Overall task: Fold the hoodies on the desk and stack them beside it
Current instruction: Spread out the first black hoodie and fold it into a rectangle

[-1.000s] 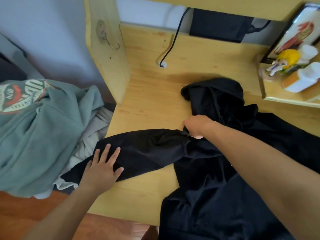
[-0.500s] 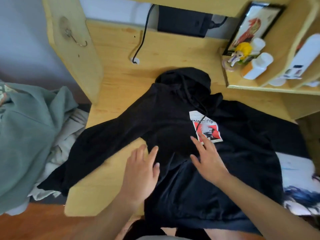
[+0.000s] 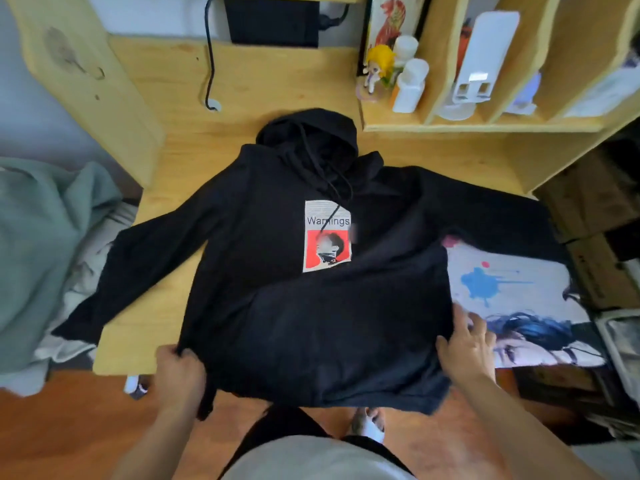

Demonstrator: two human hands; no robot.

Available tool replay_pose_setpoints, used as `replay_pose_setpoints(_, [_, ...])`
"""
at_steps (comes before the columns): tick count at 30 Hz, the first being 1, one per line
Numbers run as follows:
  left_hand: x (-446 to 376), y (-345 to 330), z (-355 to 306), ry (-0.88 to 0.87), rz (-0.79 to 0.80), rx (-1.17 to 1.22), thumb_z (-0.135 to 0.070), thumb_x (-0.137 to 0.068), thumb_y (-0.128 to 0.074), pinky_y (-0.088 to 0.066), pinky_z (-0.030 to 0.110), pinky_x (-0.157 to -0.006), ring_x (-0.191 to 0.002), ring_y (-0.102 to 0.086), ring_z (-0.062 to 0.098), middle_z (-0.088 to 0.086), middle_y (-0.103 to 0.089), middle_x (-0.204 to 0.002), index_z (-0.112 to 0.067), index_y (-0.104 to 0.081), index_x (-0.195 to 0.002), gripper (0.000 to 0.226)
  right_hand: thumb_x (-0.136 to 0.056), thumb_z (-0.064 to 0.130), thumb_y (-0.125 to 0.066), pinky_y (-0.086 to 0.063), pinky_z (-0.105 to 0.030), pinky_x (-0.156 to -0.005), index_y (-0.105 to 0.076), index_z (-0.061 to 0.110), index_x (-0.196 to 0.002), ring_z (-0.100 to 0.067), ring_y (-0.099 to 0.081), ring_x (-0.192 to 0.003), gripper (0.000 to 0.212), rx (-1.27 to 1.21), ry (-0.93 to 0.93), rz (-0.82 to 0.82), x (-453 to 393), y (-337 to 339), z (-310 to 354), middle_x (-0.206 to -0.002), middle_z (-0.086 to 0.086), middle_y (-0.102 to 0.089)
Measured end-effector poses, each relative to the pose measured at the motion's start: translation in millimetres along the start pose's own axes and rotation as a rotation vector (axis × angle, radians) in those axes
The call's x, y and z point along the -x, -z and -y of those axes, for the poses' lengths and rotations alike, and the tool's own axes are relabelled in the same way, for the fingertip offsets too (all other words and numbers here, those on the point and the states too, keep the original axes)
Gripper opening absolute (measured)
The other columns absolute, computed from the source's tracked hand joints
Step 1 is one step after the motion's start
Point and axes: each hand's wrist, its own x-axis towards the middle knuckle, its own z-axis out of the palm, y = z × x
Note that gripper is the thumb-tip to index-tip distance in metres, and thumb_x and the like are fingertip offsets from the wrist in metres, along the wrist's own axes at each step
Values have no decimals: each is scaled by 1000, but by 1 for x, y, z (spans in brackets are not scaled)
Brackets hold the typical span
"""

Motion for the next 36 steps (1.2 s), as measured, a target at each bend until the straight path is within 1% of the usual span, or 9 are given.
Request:
replay_pose_setpoints(3, [19, 7, 24, -58, 69, -209, -4, -98, -44, -45, 46, -76, -80, -52, 35, 17, -56, -95, -2, -42, -131, 32, -80, -10, -56, -50, -48, -93, -36, 23, -156, -45, -55, -103, 85, -42, 185, 73, 21, -14, -26, -130, -16, -33])
replay_pose_setpoints(8, [31, 5, 22, -282, 2, -585, -3, -86, -53, -48, 51, -83, -104, -49, 45, 20, -42, -127, -17, -32, -151, 70, -83, 6, -61, -47, -45, -96, -46, 24, -149, -40, -48, -113, 69, 155, 113, 35, 23, 7, -35, -134, -15, -33])
replay_pose_setpoints(12, [15, -16, -27, -633, -19, -671, -26, -98, -57, -41, 52, -107, -134, -39, 41, 20, -41, -149, -17, -42, -153, 57, -87, 16, -61, -44, -48, -105, -60, 19, -138, -35, -41, -125, 51, 121, 402, 9, 2, 29, 35, -145, -10, -41])
replay_pose_setpoints(17, [-33, -63, -98, -906, 23, -819, -46, -103, -44, -26, 50, -122, -153, -21, 39, 16, -27, -164, -24, -29, -160, 63, -97, 17, -51, -38, -30, -109, -53, 19, -143, -23, -41, -127, 46, 10, 616, 166, -29, 45, 161, -143, -1, -44])
replay_pose_setpoints(23, [-165, -55, -114, -949, 1, -913, -62, -101, -12, -23, 58, -122, -154, -17, 39, 12, -22, -168, -35, -22, -161, 67, -96, 15, -54, -41, -38, -105, -59, 20, -136, -35, -46, -130, 41, 2, 678, -67, -124, 69, 331, -156, -9, -26])
replay_pose_setpoints(28, [-186, -61, -107, -942, 90, -874, -71, -96, -8, -10, 60, -122, -156, -2, 39, 5, 2, -171, -52, 1, -157, 65, -96, 12, -54, -46, -40, -76, -56, 16, -134, -39, -57, -112, 39, 240, 452, -35, -205, 70, 424, -168, -5, 8])
replay_pose_setpoints(31, [-188, -54, -118, -907, 149, -879, -75, -92, -4, -3, 60, -123, -155, 13, 38, 3, 19, -169, -57, 18, -151, 65, -97, 8, -48, -45, -44, -79, -40, 4, -143, -43, -54, -117, 47, 122, 405, -68, -212, 75, 443, -163, -8, -13])
replay_pose_setpoints(34, [-182, -43, -133, -860, 263, -959, -74, -96, -19, -1, 60, -123, -154, 20, 38, 5, 25, -167, -55, 22, -151, 71, -97, 7, -46, -46, -41, -89, -47, 1, -133, -39, -55, -112, 37, -219, 567, -338, -169, 95, 437, -149, -13, -35])
replay_pose_setpoints(36, [-176, -35, -143, -841, 317, -971, -73, -97, -26, -1, 60, -124, -153, 20, 39, 6, 24, -168, -53, 18, -153, 74, -96, 7, -49, -44, -31, -82, -48, 4, -131, -31, -59, -105, 35, -376, 652, -473, -119, 107, 409, -145, -11, -38])
